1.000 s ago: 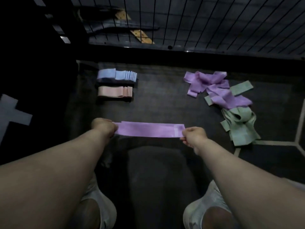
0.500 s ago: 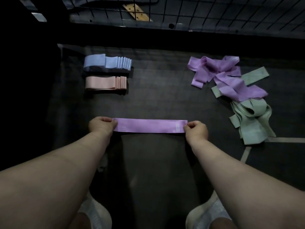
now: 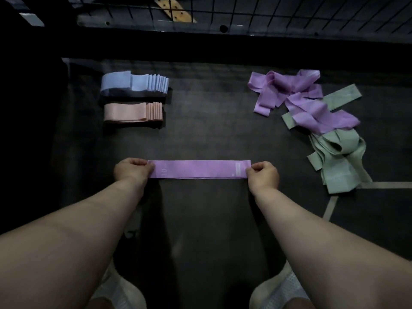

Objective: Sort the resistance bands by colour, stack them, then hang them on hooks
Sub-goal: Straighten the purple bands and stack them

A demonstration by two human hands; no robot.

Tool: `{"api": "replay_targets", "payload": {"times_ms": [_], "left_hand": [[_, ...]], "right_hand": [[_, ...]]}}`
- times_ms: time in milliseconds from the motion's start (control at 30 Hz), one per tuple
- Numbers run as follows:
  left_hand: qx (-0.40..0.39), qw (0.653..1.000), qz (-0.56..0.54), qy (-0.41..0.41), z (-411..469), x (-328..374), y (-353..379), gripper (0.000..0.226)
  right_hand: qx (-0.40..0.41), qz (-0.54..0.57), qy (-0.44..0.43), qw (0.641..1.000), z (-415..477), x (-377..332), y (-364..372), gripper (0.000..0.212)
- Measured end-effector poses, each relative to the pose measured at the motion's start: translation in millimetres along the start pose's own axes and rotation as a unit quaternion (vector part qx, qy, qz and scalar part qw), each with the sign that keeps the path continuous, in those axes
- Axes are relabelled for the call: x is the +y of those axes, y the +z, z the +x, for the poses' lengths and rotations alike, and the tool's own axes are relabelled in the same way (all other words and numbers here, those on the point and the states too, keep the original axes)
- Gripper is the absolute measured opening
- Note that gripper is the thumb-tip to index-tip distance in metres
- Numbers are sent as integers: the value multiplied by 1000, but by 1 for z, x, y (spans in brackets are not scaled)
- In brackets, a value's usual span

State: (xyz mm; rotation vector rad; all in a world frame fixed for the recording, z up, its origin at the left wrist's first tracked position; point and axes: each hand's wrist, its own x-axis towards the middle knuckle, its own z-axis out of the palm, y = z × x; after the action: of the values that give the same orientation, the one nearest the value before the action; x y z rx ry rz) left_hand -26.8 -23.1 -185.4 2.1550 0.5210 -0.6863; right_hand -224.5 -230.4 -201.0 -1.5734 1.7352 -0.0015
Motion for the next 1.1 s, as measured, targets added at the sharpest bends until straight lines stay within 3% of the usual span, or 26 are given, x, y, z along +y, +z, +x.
{"api": "replay_targets", "payload": {"times_ms": [267,533,900,1100], "left_hand": [[41,997,66,22,5,-8,5,11],[39,993,112,21,10,-10,6,11],[34,995,92,26,10,-13,7,13],[40,997,68,23,10,-12,4,26]], "right_hand": [[-5,-7,13,1000,-3,0,2,4],[-13,-14,9,1000,-3,3,5,21],[-48,-30,9,998,4,2,-1,13],[75,-90,-27,993,47,-14,-44,18]]}}
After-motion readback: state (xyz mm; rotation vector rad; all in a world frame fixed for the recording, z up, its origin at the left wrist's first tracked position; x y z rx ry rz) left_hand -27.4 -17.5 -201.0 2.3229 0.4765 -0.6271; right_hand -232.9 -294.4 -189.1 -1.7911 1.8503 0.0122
